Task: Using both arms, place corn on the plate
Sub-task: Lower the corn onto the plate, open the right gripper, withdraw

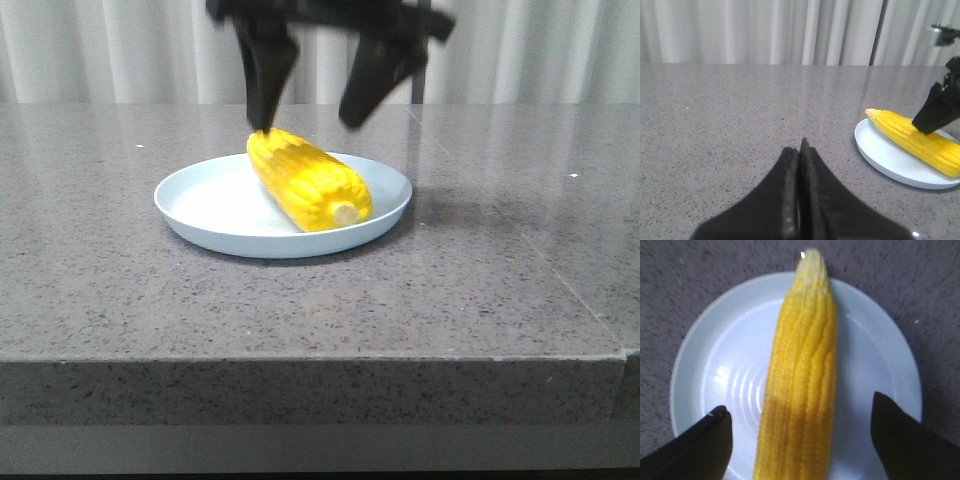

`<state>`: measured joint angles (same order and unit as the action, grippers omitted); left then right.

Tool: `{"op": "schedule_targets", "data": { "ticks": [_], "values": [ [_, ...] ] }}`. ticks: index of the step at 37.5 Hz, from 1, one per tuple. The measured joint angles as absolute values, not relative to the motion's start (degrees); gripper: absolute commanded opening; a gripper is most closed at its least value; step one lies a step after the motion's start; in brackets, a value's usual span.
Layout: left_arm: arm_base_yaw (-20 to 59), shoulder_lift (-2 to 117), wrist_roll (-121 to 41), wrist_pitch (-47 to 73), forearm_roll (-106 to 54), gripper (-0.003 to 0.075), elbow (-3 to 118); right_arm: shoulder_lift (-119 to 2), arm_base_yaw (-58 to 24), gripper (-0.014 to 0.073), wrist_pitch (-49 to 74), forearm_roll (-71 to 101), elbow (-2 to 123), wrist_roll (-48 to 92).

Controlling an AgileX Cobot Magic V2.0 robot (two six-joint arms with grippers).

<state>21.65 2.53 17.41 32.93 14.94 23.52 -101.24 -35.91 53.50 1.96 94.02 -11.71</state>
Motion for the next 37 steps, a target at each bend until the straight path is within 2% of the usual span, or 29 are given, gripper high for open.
{"op": "schedule_targets", "data": {
  "ticks": [1, 8, 13, 17, 27, 37],
  "values": [
    [21.65, 2.53, 17.41, 32.84, 14.94, -0.002, 23.52, -100.59, -35.91, 0.05, 54.38, 1.96, 95.34, -11.71],
    [21.65, 2.53, 17.41, 32.84, 14.94, -0.002, 23.52, -98.73, -35.91, 0.0105, 60.91, 1.83, 104.29, -11.71],
    [21.65, 2.53, 17.41, 32.84, 14.94, -0.002, 23.52, -98.73, -35.91, -0.0061, 62.26, 1.72, 105.91, -11.71],
    [21.65, 2.53, 17.41, 32.84, 14.94, -0.002, 23.48, -98.64, -34.21, -0.0066, 62.88, 1.72, 105.91, -11.71],
    [21.65, 2.53, 17.41, 32.84, 14.94, -0.002, 23.48, -96.27, -22.38, -0.0066, 69.6, 1.72, 104.43, -11.71],
    [21.65, 2.53, 17.41, 32.84, 14.94, -0.002, 23.48, -83.01, -11.58, -0.007, 64.69, 0.76, 87.51, -11.71]
  ]
}}
